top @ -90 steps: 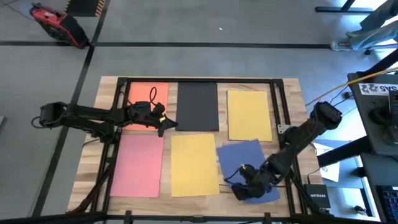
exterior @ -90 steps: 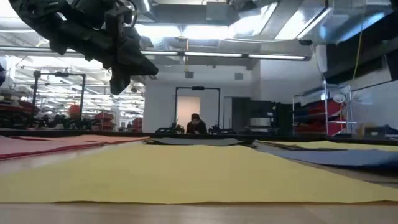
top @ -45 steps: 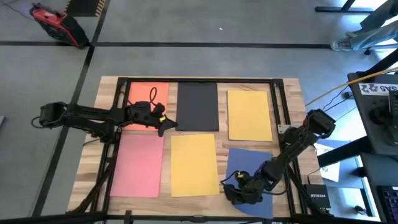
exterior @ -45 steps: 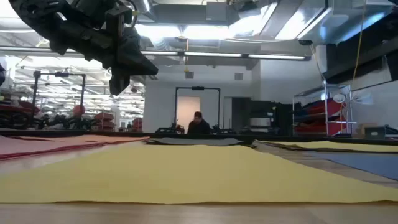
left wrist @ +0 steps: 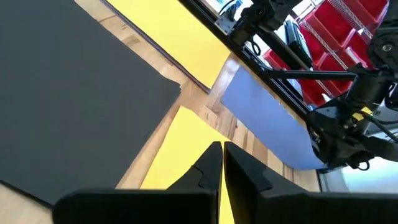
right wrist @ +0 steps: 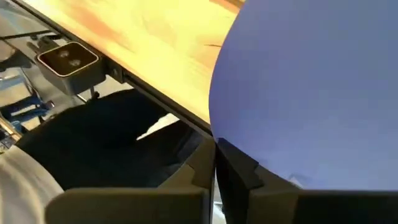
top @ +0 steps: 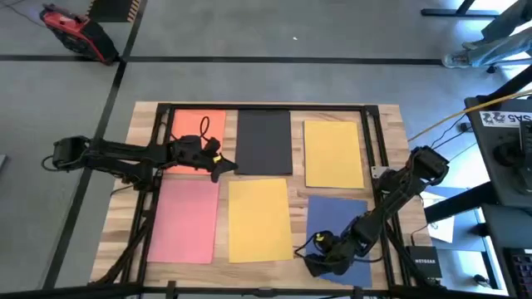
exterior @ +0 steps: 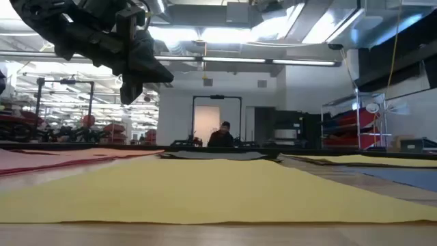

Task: Organize paper
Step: Move the blue color paper to the bottom right of the table, then stack the yellow color paper on top of the other yellow color paper

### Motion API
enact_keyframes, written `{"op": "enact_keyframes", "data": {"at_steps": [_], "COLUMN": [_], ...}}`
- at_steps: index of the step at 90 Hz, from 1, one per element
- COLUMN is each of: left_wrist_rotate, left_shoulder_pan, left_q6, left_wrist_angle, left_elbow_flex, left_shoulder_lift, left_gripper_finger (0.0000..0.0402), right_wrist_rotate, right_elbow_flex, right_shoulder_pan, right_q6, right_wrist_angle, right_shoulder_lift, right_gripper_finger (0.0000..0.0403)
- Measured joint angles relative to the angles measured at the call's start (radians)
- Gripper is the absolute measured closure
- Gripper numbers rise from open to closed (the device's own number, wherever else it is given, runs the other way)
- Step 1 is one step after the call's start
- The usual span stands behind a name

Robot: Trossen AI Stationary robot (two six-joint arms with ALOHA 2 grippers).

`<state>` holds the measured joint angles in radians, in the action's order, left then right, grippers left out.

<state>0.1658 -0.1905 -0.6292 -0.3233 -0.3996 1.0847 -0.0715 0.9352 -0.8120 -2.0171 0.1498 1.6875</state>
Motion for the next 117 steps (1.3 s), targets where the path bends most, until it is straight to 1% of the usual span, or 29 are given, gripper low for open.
{"op": "enact_keyframes", "data": {"at_steps": [5, 14, 30, 41, 54, 63, 74, 82, 91, 97, 103, 111, 117], "left_wrist_rotate": [0.000, -0.005, -0.011, -0.012, -0.012, -0.012, -0.012, -0.013, -0.013, -0.013, -0.014, -0.018, -0.021], "left_shoulder_pan": [0.000, 0.000, 0.000, 0.000, 0.000, 0.000, 0.000, 0.000, 0.000, 0.000, 0.000, 0.000, 0.000], "left_q6": [0.000, 0.000, 0.000, 0.000, 0.000, 0.000, 0.000, 0.000, 0.000, 0.001, 0.000, 0.001, 0.000], "left_wrist_angle": [0.000, 0.000, 0.000, -0.001, -0.001, -0.001, -0.001, -0.001, -0.001, -0.001, -0.001, -0.002, -0.002], "left_elbow_flex": [0.000, 0.000, 0.000, 0.000, 0.000, 0.000, 0.000, 0.000, 0.000, 0.000, 0.000, 0.000, 0.000], "left_shoulder_lift": [0.000, 0.000, 0.000, 0.000, 0.000, 0.000, 0.000, 0.000, 0.000, 0.000, 0.000, 0.000, 0.000], "left_gripper_finger": [0.0402, 0.0402, 0.0402, 0.0402, 0.0402, 0.0402, 0.0402, 0.0402, 0.0402, 0.0402, 0.0402, 0.0402, 0.0402], "right_wrist_rotate": [-0.006, -0.050, -0.090, -0.095, -0.097, -0.101, -0.131, -0.132, -0.131, -0.093, -0.001, 0.109, 0.171], "right_elbow_flex": [0.000, 0.000, 0.000, 0.000, 0.000, 0.000, 0.000, 0.000, 0.000, 0.000, 0.000, 0.001, 0.000], "right_shoulder_pan": [0.000, 0.000, 0.000, 0.000, 0.000, 0.001, 0.000, 0.001, 0.001, 0.001, 0.010, 0.052, 0.090], "right_q6": [0.027, 0.083, 0.138, 0.156, 0.138, 0.137, 0.137, 0.136, 0.147, 0.178, 0.218, 0.284, 0.342], "right_wrist_angle": [0.005, 0.015, 0.050, 0.041, 0.037, 0.028, 0.027, 0.026, 0.013, -0.018, -0.037, -0.025, 0.028], "right_shoulder_lift": [0.000, 0.000, 0.000, 0.000, 0.000, 0.000, 0.000, 0.000, 0.000, 0.000, -0.006, -0.013, -0.013], "right_gripper_finger": [0.0402, 0.0402, 0.0402, 0.0402, 0.0397, 0.0370, 0.0315, 0.0272, 0.0241, 0.0236, 0.0242, 0.0265, 0.0288]}}
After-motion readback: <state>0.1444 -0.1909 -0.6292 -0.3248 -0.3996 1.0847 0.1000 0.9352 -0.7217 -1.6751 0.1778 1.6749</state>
